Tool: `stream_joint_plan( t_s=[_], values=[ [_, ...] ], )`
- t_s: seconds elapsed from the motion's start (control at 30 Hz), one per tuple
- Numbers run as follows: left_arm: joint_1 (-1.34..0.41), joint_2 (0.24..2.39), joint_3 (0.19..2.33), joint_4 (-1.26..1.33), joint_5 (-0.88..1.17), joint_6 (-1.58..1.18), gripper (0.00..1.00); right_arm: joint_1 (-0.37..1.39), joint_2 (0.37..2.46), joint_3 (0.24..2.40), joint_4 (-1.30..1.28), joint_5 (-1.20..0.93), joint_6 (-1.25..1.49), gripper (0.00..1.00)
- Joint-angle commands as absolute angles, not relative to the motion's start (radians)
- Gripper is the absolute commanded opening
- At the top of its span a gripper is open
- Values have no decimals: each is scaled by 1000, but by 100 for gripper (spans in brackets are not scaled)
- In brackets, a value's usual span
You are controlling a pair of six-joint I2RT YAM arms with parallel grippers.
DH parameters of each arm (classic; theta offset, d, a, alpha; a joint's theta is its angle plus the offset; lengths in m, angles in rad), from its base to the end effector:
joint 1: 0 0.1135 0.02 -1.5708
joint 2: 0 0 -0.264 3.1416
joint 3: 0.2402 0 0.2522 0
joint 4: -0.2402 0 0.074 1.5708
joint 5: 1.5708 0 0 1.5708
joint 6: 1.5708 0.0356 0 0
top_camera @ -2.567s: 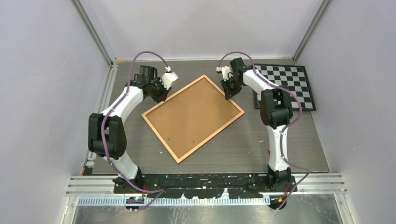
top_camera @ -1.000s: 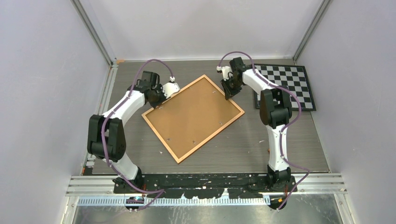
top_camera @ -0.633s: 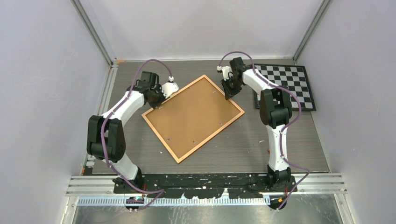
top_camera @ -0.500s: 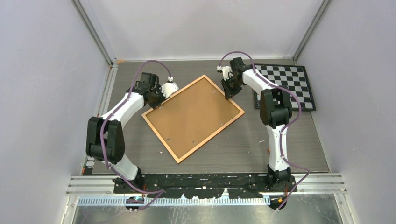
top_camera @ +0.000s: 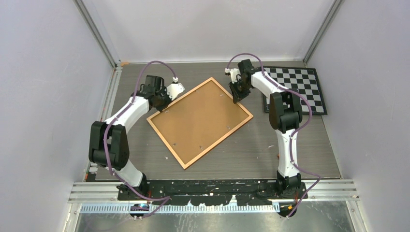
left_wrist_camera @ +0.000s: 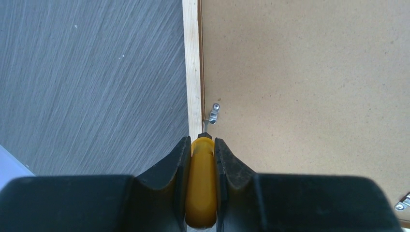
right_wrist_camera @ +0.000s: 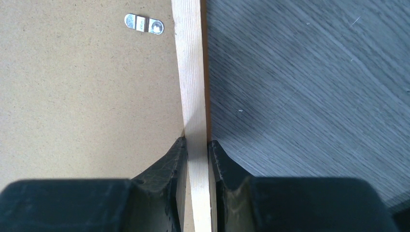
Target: Take the photo out of the frame
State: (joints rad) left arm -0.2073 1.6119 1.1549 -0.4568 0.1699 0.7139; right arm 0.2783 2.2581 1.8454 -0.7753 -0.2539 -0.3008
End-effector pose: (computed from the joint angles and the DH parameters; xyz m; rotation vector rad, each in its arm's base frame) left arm 0.3352 -0.0766 0.2366 1.1598 2.1764 0.0073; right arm 0.4557 0.1395 0.1737 -0.8463 2.6036 0.3433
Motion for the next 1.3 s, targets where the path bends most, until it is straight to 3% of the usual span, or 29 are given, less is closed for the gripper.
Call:
stream_joint_plan(
  t_s=[0.0,0.7,1.03,1.27],
  values=[
    [-210,1590,1155,-384,219,677,0,278,2275,1818,-790,-242,-268,1],
    [-215,1612,1095,-415,203,717,0,279,2277,1821,-788,-241,-267,1],
    [-215,1567,1107,-548,396,688,0,279,2273,1812,-787,-238,-272,1],
    [-224,1568,1109,-554,413,654,0,279,2273,1814,-787,-241,-269,1]
  ],
)
